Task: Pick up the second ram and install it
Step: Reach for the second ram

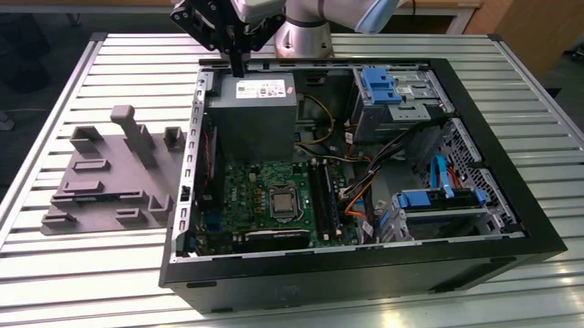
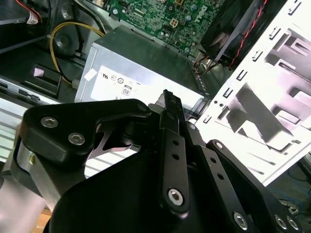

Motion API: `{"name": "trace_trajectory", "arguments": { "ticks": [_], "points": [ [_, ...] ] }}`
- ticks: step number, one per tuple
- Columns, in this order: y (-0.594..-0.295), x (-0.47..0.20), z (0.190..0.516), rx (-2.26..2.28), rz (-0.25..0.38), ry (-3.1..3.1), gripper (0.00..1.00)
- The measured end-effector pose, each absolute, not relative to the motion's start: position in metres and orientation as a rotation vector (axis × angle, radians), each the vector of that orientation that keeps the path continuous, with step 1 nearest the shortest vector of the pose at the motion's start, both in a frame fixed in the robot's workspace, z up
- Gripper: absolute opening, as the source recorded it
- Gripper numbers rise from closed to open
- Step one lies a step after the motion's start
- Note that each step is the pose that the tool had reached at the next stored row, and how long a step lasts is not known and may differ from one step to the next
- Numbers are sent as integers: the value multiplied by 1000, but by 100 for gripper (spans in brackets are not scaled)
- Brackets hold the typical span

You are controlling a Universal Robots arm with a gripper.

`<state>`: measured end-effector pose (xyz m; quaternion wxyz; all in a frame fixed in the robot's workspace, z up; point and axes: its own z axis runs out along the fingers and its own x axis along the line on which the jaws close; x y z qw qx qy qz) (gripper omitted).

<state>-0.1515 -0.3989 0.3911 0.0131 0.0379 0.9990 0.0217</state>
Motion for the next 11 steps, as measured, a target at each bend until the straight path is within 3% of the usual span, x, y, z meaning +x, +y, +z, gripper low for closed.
{"name": "trace_trajectory", "arguments": {
  "ticks": [11],
  "points": [
    [-399, -158, 391, 118, 68, 3112, 11]
  ]
}}
